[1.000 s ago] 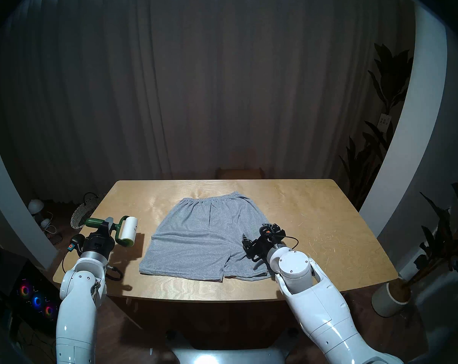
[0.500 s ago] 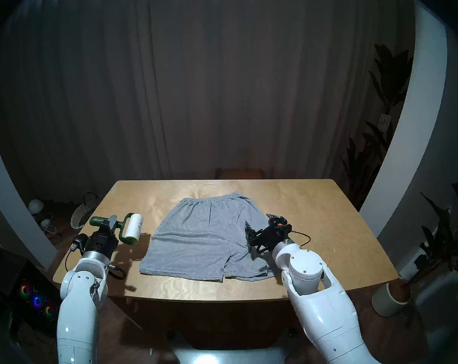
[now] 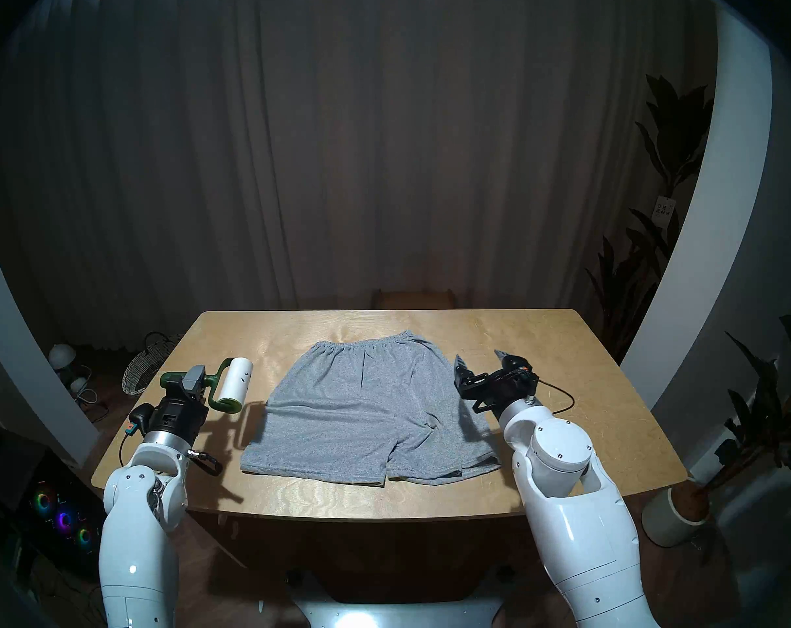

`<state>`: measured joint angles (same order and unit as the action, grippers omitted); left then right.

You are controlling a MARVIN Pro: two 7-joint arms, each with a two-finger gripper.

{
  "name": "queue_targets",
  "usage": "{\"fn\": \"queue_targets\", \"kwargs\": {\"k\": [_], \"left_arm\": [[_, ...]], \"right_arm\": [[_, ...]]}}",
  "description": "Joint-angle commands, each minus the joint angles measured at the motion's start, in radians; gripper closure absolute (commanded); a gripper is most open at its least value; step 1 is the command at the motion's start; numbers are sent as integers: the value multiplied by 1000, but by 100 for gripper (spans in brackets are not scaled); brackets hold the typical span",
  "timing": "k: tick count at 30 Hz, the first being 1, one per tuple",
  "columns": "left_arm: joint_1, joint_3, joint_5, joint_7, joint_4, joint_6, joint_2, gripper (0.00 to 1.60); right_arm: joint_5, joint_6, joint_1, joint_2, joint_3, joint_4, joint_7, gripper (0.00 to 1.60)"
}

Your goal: Remove lint and debris from pants with a lint roller

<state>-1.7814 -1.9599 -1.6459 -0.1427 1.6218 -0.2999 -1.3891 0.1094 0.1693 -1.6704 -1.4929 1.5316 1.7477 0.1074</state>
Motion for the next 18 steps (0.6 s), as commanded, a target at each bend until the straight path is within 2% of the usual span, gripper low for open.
{"fn": "queue_targets", "kwargs": {"k": [1,8,12,18], "left_arm": [[99,-9,-36,40,-35,-66,79,160],[166,-26,-71,151,-68,-90,107,160],[204,-24,-113,228,-116,-96,122,160],[265,-9,-189,291,-199,-124,127,160]], "right_arm": [[47,-21,18,14,59,41,21,0],[51,-26,39,27,94,34,22,0],[54,-27,44,29,104,37,21,0],[40,-25,40,33,100,43,16,0]]}}
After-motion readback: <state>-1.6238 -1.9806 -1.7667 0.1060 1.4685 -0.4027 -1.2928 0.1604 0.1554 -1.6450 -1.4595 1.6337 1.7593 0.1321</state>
